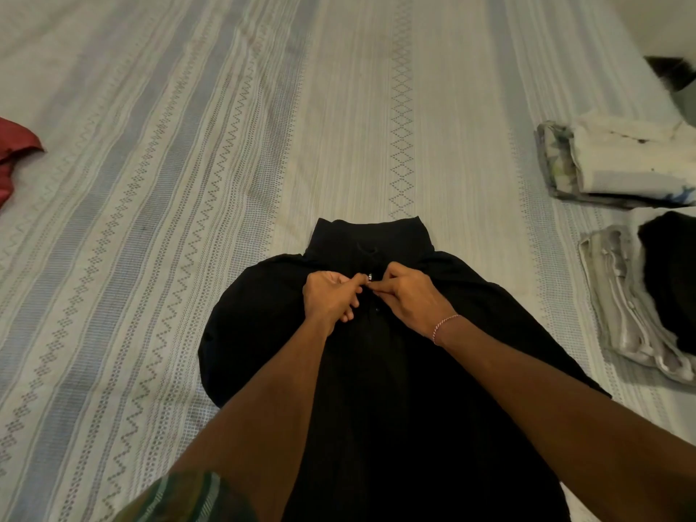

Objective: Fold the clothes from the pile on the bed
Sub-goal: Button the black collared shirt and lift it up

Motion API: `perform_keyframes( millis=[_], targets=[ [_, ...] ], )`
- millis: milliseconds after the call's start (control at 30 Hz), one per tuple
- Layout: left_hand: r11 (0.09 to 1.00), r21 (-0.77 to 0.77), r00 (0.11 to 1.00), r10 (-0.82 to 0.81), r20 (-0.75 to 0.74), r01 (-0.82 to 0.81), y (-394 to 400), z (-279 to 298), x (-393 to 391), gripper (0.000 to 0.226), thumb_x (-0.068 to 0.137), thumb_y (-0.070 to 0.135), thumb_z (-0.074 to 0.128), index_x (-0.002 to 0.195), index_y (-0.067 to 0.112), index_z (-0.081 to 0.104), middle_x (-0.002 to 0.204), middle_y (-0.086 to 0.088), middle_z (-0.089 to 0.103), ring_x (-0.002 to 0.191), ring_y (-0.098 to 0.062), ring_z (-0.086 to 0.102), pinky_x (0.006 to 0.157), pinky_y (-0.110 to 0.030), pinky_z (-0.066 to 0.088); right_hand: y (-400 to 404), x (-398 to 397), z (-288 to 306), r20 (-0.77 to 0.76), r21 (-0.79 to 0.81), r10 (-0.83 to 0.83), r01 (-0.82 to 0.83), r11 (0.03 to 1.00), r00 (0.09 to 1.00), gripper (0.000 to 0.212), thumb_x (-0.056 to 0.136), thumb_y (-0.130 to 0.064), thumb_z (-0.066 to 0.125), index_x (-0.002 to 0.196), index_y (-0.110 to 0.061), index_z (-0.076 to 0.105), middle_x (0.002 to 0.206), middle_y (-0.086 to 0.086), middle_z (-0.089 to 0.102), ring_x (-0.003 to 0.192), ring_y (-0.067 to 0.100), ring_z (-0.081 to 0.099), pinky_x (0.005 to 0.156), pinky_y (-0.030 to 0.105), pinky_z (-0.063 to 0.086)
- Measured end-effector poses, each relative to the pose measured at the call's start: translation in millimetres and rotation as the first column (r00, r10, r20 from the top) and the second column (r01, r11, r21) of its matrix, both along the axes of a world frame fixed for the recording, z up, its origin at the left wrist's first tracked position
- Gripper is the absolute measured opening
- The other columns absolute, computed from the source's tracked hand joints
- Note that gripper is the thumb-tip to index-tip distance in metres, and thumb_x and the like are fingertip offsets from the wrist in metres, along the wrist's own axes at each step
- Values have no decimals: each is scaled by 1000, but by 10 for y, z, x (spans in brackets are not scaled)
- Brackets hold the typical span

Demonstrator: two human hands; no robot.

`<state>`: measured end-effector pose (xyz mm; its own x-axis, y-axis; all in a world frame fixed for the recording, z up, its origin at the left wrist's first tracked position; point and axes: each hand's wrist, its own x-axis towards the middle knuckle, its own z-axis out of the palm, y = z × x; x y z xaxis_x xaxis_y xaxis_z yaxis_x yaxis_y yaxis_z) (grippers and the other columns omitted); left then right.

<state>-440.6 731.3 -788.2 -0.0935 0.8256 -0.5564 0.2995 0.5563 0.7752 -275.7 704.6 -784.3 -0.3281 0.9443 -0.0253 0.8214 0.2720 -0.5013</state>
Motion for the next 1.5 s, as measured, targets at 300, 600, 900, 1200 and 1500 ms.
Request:
perform_keyframes(
  millis=[300,600,900,1200,1500],
  targets=[
    [999,-21,997,-47,64,49,7,11,-61,31,90,33,75,77,5,71,57,-7,66,36,-12,52,38,-23,41,87,25,13,268,76,187,-214,974,945,23,104,-22,52,123,-10,58,112,8,55,78,22,58,69,36,55],
    [999,-16,994,-37,103,38,0,4,-89,34,86,36,78,79,3,73,58,-8,67,37,-13,52,37,-22,41,96,-174,74,255,-126,10,23,992,967,26,105,-30,43,117,-8,49,114,11,52,90,24,56,83,36,52],
    [1000,-27,989,0,149,4,-22,61,-120,43,90,42,72,82,0,74,63,-13,67,37,-15,52,37,-23,40,170,-53,222,-168,-406,-382,289,867,909,21,88,-25,77,96,-15,60,83,0,70,74,11,68,77,28,58],
    [961,-229,987,148,-61,-159,233,461,145,83,68,86,62,74,4,74,58,-5,71,54,-15,71,59,-28,60,462,-245,337,-107,-551,-904,732,401,415,68,72,-73,69,90,-8,69,85,7,73,76,21,70,65,32,59],
    [913,-156,850,408,332,-377,284,702,-93,15,96,3,60,110,1,65,112,-18,68,97,-26,68,82,-41,60,-113,-19,575,-443,-792,-896,475,384,-14,8,95,0,63,90,-5,66,95,11,69,92,22,70,84,37,61]
  ],
)
